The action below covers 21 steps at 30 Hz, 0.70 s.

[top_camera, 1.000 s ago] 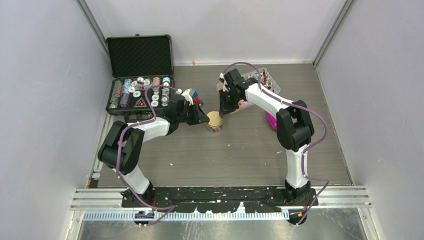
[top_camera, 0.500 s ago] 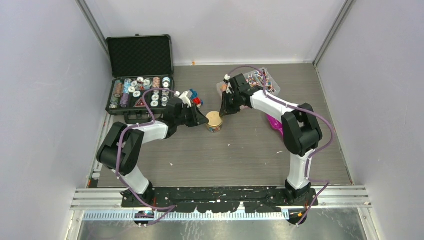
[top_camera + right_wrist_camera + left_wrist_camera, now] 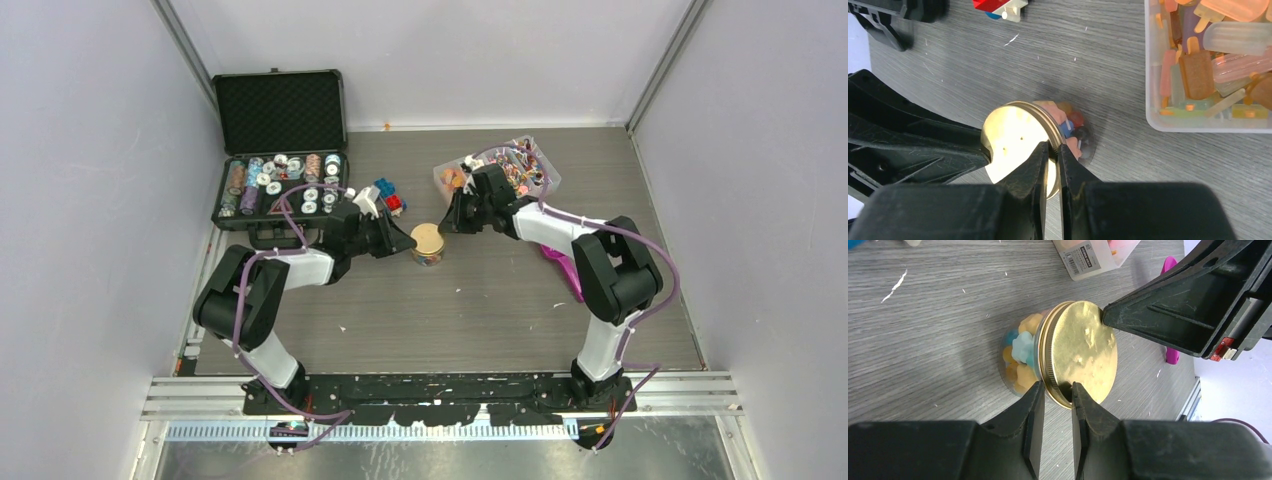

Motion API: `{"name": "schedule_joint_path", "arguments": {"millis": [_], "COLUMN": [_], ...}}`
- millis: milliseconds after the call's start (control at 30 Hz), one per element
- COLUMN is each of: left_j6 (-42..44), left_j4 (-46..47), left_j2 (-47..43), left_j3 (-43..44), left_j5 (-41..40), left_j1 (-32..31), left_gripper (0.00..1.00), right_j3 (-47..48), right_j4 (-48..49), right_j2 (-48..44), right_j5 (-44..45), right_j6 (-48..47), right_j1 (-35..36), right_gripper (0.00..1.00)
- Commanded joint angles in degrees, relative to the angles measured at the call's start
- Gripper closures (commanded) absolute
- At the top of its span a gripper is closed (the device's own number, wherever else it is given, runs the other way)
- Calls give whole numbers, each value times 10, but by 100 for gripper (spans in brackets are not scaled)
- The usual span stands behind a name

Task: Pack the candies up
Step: Close the bottle lid on the packing bottle.

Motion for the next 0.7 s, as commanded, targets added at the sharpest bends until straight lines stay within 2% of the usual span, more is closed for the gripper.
{"name": "schedule_joint_path", "arguments": {"millis": [0, 133, 300, 433, 500, 667], "left_j6": [27, -22, -37, -40, -36, 18], "left_j4": [-119, -43, -39, -43, -52, -142], "left_j2": [48, 49, 39, 49, 55, 68], "left_j3": [-35, -60, -42, -39, -40, -46], "left_j5": [13, 54, 83, 78, 68, -16], "left_j1": [-19, -19, -19, -20, -20, -34], "left_gripper": [78, 61, 51, 53, 59, 76], "right_j3": [-60, -73, -45, -17, -24, -106], "right_j4": [-30, -12, -33, -56, -53, 42], "right_j2": [20, 17, 8, -8, -13, -19], "right_j5": [-12, -16, -19, -22, -24, -28], "right_j6": [14, 20, 17, 15, 21, 62], "right_j1": [15, 16, 13, 11, 11, 11], "right_gripper": [85, 85, 84, 83, 83, 83]}}
